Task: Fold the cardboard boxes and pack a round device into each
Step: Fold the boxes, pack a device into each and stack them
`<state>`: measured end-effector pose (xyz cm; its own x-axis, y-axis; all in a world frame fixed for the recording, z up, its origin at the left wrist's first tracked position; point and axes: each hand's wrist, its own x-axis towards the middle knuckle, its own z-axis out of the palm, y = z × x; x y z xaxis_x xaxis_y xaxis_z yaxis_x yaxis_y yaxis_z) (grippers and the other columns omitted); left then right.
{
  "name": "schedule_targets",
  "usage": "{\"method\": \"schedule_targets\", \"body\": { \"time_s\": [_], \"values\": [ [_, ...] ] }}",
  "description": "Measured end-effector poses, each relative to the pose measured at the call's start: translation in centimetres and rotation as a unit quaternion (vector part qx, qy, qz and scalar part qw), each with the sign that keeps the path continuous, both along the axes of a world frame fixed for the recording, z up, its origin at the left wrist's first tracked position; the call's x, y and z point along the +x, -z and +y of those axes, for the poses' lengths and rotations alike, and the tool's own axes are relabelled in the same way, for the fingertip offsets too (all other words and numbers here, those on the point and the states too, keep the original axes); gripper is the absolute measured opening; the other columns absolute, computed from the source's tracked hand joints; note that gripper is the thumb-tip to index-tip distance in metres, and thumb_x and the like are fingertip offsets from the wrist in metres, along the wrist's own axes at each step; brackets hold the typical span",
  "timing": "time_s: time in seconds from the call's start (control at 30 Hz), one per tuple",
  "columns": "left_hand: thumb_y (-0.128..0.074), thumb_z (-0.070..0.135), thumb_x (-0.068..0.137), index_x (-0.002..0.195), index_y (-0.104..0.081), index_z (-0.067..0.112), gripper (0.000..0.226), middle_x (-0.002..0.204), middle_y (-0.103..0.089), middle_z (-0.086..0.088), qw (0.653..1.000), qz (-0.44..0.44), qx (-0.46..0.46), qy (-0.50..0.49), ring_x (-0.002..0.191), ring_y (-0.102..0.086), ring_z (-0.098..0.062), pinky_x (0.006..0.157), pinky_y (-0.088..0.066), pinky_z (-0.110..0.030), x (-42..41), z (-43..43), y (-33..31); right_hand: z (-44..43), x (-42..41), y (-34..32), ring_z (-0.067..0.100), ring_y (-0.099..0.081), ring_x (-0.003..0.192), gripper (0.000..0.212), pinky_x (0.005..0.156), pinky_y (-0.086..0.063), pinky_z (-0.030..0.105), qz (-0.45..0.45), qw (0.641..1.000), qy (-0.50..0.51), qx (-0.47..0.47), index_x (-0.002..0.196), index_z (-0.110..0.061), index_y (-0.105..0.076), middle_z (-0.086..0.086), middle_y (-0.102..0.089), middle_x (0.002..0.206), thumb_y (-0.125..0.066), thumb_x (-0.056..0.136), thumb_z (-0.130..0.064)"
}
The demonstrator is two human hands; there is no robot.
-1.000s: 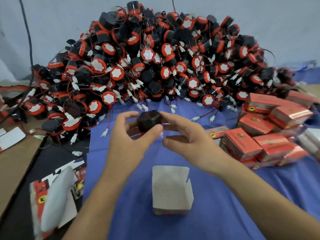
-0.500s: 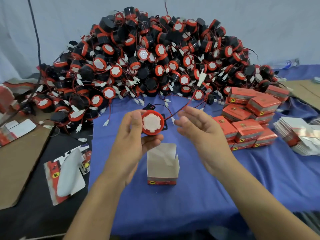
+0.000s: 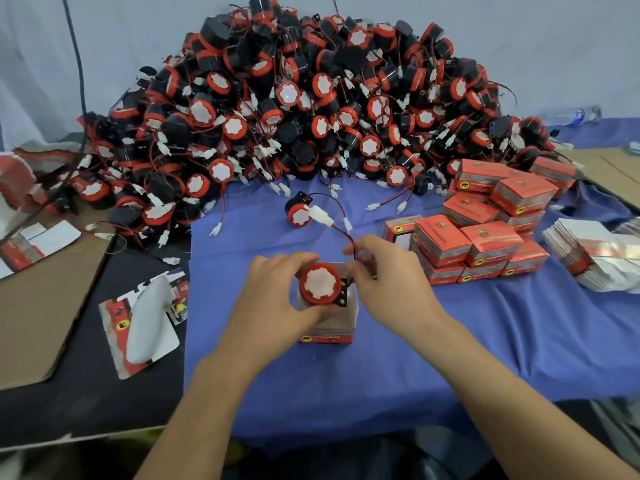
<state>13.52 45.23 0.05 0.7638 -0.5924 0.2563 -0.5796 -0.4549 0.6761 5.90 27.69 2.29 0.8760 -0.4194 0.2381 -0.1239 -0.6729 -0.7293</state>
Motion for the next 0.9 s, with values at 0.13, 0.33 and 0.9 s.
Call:
{"method": "schedule_targets", "body": {
  "time_s": [0.13, 0.33, 0.9],
  "values": [
    [-0.075, 0.066, 0.063, 0.121, -0.05, 0.045, 0.067, 0.107, -0.058, 0.028, 0.999, -0.027, 0.041, -0.02, 0.104, -0.042, -0.008, 0.087, -0.043, -0.027, -0.2, -0.2, 0.7, -0.4, -0.2, 0.2, 0.025, -0.068, 0.081, 0.011, 0.07, -0.056, 0.046, 0.02, 0.998, -0.02, -0.052, 0.104, -0.022, -0.055, -0.001, -0.073, 0.084, -0.065, 0.1, -0.019],
    [-0.058, 0.074, 0.071, 0.123, -0.046, 0.04, 0.063, 0.106, -0.055, 0.023, 0.986, -0.123, 0.108, -0.016, 0.112, -0.038, -0.011, 0.086, -0.029, -0.029, -0.8, -0.1, 1.4, -0.7, -0.3, 1.7, 0.027, -0.063, 0.094, 0.011, 0.079, -0.052, 0.042, 0.04, 0.991, -0.047, -0.122, 0.104, -0.016, -0.068, 0.001, -0.067, 0.095, -0.062, 0.1, -0.024],
    [-0.066, 0.055, 0.087, 0.127, -0.057, 0.032, 0.047, 0.094, -0.061, 0.015, 0.979, -0.155, 0.125, -0.044, 0.086, -0.045, -0.018, 0.076, -0.043, -0.035, -1.0, -0.7, 2.1, -1.4, 1.1, 0.5, 0.012, -0.046, 0.077, 0.038, 0.063, -0.04, 0.03, -0.002, 0.941, -0.24, -0.237, 0.12, -0.034, -0.052, -0.01, -0.055, 0.095, -0.055, 0.096, -0.005]
  ]
}}
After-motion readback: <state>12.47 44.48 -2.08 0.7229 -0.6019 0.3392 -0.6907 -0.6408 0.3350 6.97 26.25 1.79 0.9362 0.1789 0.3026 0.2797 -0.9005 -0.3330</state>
